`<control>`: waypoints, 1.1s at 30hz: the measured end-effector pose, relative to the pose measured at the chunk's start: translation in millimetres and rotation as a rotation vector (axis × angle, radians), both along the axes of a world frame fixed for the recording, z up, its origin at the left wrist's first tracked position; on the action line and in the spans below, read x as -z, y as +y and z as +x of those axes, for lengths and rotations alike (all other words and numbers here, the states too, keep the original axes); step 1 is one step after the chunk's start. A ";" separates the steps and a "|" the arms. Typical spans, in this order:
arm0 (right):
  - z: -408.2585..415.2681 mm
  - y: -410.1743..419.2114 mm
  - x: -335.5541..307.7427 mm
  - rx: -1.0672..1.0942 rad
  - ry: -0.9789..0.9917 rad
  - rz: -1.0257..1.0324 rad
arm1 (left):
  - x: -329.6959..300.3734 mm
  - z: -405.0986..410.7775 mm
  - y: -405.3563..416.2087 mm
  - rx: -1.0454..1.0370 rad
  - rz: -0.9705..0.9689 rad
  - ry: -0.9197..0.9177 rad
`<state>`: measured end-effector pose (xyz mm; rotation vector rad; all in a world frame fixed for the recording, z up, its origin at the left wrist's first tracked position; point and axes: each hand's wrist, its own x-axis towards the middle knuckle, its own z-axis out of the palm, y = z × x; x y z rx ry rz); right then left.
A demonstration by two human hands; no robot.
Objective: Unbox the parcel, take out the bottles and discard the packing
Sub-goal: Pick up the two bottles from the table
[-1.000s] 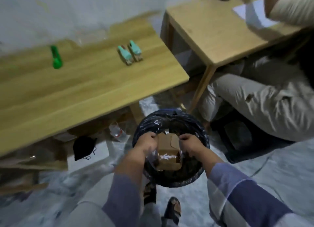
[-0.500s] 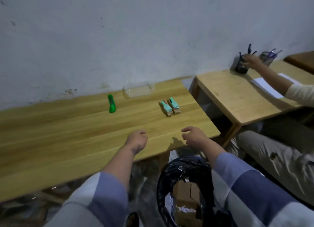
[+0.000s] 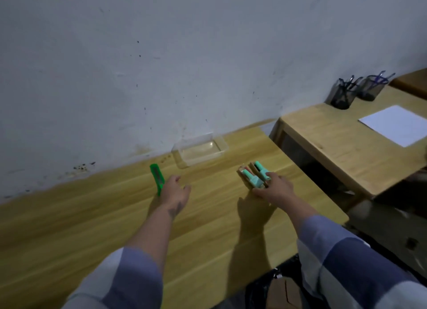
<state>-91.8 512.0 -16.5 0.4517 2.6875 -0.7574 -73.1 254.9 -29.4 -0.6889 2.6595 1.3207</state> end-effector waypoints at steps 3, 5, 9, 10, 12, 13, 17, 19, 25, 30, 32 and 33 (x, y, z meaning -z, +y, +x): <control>-16.8 -4.2 8.4 0.044 0.009 0.022 | 5.1 -24.2 -5.9 -0.008 0.008 0.002; -27.7 -6.1 13.5 0.050 -0.007 0.031 | 8.4 -37.7 -7.7 -0.029 0.017 -0.005; -48.8 -6.4 26.0 0.050 -0.052 0.020 | 13.5 -63.6 -6.6 -0.069 0.020 0.008; -53.5 -5.7 28.3 0.048 -0.055 0.023 | 15.4 -70.3 -5.7 -0.077 0.021 0.012; -60.8 -5.5 31.9 0.026 -0.052 0.060 | 18.2 -81.9 -2.6 -0.094 0.014 0.011; -64.3 -6.0 33.5 0.005 -0.049 0.091 | 19.5 -87.1 -0.5 -0.099 0.006 0.011; -77.9 -11.7 36.8 -0.042 -0.028 0.194 | 20.5 -101.5 11.7 -0.144 -0.031 0.041; -86.3 -12.9 36.6 -0.061 -0.020 0.207 | 21.2 -106.7 17.0 -0.158 -0.012 0.051; -122.5 -21.7 15.7 0.038 0.033 -0.125 | 31.3 -116.1 18.2 -0.195 -0.063 0.020; -168.6 -59.8 -18.8 -0.368 0.195 -0.099 | 28.9 -115.9 21.1 -0.235 -0.117 0.029; -186.9 -79.3 -23.4 -0.602 0.219 0.068 | 27.9 -115.0 21.6 -0.236 -0.120 0.044; -195.2 -89.2 -23.3 -0.703 0.225 0.161 | 27.6 -114.4 21.2 -0.237 -0.117 0.047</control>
